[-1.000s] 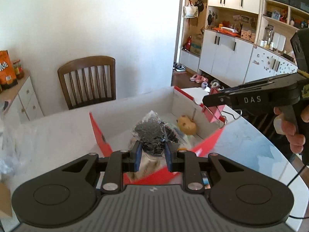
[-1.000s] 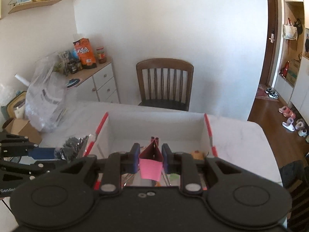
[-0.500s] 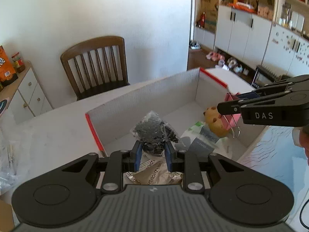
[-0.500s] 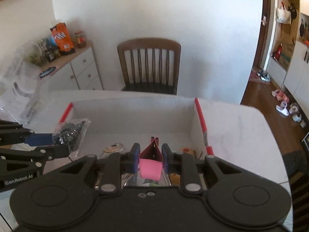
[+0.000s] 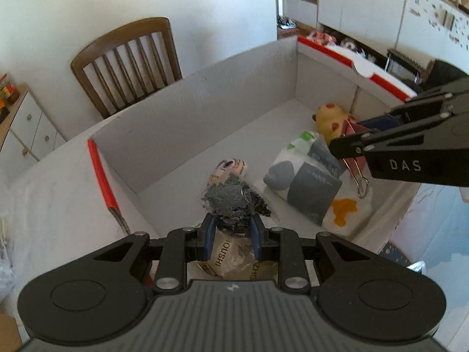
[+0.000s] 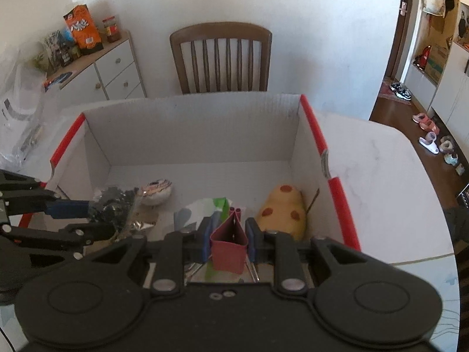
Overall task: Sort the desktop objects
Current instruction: 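Carry the seaweed bag and pink clip over the red box with both tools, then open both tools to drop the seaweed bag and pink clip into the box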
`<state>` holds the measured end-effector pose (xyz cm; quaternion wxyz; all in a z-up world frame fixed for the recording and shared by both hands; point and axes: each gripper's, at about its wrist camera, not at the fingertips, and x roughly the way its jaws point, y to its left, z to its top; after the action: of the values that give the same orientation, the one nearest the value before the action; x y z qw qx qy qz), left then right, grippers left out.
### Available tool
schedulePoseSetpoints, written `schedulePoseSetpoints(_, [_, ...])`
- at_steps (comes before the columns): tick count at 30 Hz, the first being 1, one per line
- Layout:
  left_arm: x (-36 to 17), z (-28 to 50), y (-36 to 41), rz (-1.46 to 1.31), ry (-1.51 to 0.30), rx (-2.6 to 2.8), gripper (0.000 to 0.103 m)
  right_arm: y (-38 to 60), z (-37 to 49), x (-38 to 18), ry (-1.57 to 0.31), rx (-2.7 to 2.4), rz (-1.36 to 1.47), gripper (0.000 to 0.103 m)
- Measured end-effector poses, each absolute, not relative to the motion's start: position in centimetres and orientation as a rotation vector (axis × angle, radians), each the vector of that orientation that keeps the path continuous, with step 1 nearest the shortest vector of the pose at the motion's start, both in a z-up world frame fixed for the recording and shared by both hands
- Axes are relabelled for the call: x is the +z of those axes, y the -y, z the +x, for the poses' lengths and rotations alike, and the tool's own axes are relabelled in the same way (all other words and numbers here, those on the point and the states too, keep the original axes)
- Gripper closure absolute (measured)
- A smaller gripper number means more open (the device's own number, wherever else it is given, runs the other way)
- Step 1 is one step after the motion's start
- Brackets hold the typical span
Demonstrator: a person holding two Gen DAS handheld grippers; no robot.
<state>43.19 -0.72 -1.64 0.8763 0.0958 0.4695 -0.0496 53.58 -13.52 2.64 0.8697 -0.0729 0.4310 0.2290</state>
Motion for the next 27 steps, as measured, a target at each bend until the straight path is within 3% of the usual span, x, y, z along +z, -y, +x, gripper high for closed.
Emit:
schedulePoseSetpoints(8, [-1.5, 43.0, 0.9, 0.181, -0.973, -0.100, 0.078, 14.1, 53.7, 3.1, -0.911, 0.494, -0.122, 0.069])
schedulePoseSetpoints(12, [-1.2, 42.5, 0.9, 0.170, -0.945, -0.080, 0.077, 14.5, 53.4, 4.0, -0.885, 0.501, -0.091, 0.050])
schedulePoseSetpoints(15, [-0.7, 42.0, 0.7, 0.159, -0.921, -0.065, 0.076, 15.0, 53.1, 4.8, -0.865, 0.520, -0.072, 0.044])
schedulePoseSetpoints(16, [-0.4, 41.8, 0.6, 0.157, -0.911, -0.057, 0.070, 15.2, 52.9, 5.2, -0.857, 0.525, -0.062, 0.035])
schedulePoseSetpoints(17, [-0.2, 41.6, 0.5, 0.153, -0.902, -0.051, 0.053, 15.4, 52.9, 5.5, -0.848, 0.530, -0.052, 0.030])
schedulePoseSetpoints(19, [0.5, 41.2, 0.4, 0.144, -0.872, -0.050, 0.029, 15.8, 52.6, 6.2, -0.829, 0.544, -0.037, 0.025])
schedulePoseSetpoints(27, [2.8, 39.1, 0.3, 0.118, -0.793, -0.043, 0.029, 16.8, 51.0, 8.5, -0.770, 0.580, -0.030, 0.016])
